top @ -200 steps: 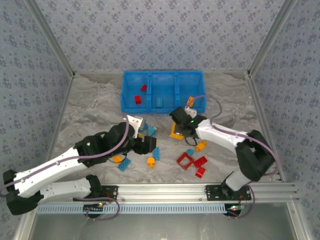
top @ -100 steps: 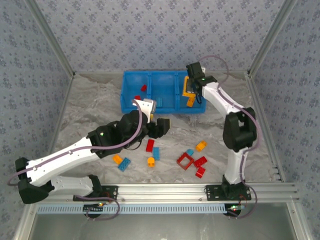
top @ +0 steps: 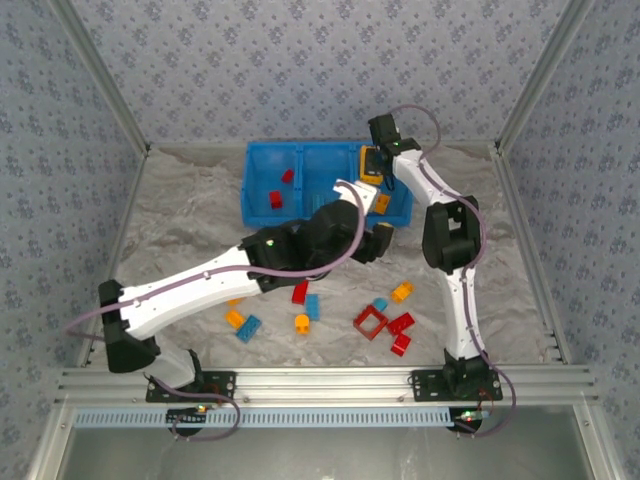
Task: Sort the legos into containers by color
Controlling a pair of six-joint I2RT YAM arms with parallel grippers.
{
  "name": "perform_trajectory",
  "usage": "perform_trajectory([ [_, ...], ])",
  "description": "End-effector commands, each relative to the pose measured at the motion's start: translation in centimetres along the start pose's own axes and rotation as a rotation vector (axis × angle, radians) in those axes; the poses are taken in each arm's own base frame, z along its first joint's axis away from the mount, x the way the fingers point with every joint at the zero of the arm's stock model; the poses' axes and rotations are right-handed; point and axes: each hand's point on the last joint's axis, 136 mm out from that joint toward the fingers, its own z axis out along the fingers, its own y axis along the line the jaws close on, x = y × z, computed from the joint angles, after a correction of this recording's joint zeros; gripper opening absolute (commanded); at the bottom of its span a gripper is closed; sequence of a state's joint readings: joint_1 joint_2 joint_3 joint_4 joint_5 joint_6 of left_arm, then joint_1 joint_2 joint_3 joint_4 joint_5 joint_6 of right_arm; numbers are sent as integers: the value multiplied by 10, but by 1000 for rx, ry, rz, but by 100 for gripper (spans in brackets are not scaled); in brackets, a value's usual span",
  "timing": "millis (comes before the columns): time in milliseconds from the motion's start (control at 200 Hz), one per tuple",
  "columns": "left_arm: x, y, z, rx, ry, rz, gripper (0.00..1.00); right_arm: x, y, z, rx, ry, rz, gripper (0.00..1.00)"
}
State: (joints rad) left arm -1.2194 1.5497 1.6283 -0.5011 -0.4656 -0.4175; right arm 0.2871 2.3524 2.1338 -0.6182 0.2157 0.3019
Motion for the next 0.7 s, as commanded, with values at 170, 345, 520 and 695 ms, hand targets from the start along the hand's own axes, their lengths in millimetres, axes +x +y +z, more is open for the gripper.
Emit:
perform_trajectory([
  [170,2,-10,9,-29,28,52,75,21,-10,17,33,95,-29,5],
  [345,2,-7,6,-60,30,71,75,32,-10,28,41,133,-43,7],
  [520,3,-2,3,-82,36,68,75,35,-12,30,47,141,-57,19],
  [695,9,3,4,-104,45,66,75,19,-8,10,30,104,-58,32],
])
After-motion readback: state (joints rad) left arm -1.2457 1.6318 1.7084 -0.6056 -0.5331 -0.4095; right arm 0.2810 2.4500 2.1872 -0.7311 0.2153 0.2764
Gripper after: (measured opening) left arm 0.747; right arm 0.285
